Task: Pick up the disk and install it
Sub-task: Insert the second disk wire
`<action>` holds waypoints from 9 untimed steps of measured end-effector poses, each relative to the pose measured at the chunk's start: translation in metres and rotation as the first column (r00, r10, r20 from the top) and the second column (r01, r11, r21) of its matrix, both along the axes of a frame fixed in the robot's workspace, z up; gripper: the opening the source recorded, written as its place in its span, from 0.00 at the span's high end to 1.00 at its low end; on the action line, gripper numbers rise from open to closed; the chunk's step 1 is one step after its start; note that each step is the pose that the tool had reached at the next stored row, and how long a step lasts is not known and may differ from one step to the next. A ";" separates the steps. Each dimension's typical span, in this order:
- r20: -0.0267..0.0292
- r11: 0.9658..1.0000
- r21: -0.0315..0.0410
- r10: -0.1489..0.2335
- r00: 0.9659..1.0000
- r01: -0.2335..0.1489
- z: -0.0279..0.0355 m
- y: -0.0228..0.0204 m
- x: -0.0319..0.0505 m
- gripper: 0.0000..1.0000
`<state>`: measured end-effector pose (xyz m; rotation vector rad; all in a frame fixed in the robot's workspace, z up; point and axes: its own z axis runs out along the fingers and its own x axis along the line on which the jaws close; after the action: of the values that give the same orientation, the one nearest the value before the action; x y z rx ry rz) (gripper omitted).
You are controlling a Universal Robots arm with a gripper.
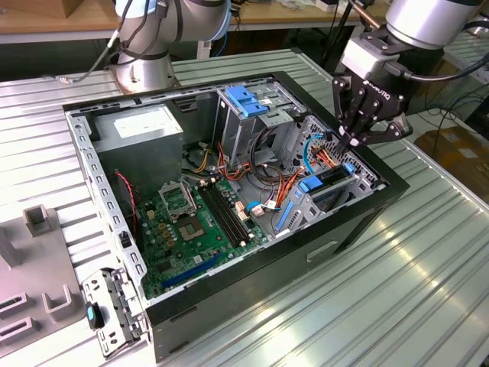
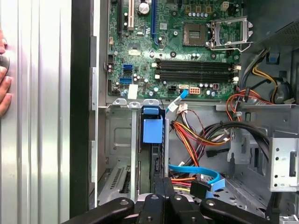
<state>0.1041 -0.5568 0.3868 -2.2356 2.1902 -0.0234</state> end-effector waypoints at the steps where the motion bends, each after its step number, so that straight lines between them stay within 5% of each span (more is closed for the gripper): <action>1: 0.000 1.000 0.000 0.000 1.000 0.000 0.0010 0.0001 -0.0005 0.89; 6: 0.000 1.000 0.000 0.000 1.000 0.000 0.0115 0.0021 -0.0007 0.89; 9: 0.000 1.000 0.000 0.000 1.000 0.000 0.0131 0.0098 -0.0008 0.89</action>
<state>0.1032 -0.5470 0.3999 -2.2355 2.1901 -0.0231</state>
